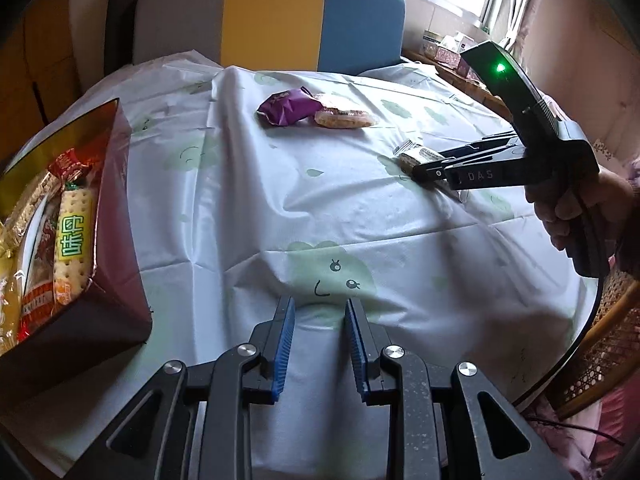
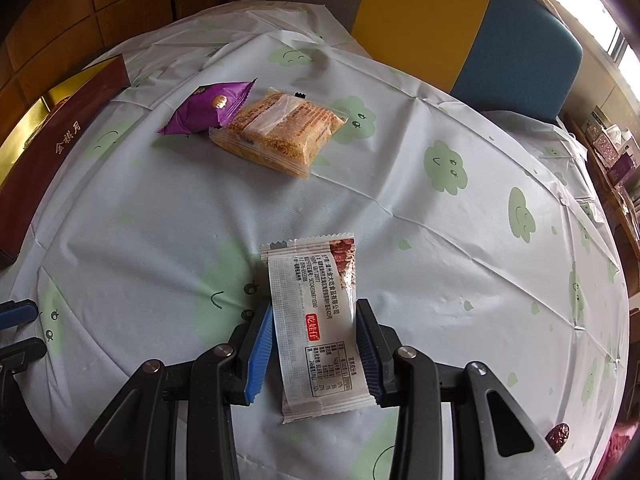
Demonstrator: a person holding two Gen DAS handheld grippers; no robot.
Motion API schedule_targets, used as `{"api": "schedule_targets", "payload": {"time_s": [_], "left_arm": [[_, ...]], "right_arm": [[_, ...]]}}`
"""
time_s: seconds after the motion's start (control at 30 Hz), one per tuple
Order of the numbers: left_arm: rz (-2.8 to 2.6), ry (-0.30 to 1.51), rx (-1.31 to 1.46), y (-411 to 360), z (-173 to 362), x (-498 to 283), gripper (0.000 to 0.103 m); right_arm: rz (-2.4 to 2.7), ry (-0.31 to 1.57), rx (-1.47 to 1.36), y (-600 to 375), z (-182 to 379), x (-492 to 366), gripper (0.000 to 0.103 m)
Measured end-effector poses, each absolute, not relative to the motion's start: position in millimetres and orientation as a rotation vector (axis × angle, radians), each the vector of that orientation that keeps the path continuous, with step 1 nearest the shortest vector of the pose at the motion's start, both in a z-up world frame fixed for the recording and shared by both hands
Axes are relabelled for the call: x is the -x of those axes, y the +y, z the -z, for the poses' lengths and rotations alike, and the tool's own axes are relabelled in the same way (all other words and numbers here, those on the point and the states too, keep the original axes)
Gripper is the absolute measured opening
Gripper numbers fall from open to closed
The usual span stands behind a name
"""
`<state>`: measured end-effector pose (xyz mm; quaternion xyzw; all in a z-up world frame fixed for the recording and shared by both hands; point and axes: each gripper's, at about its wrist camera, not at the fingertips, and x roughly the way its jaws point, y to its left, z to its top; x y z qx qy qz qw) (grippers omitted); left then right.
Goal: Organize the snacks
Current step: 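Carry the white red-labelled pack over the gold tin and open the right tool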
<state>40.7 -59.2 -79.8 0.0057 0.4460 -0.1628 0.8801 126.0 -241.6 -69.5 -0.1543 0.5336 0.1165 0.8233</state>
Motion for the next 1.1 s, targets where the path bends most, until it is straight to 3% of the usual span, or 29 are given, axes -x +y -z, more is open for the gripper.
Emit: {"api": "schedule_targets", "payload": {"time_s": [0.5,1.1], "left_arm": [[0.344,0.921,0.027,-55,81,-41,0.027],[0.354,0.888,0.052,-52,83,-38,0.027]], "right_arm": [[-0.221,1.2,0.297,-231,62,-130,0.033],[-0.713,1.088,0.389,-94,-40,-108,0.033]]}}
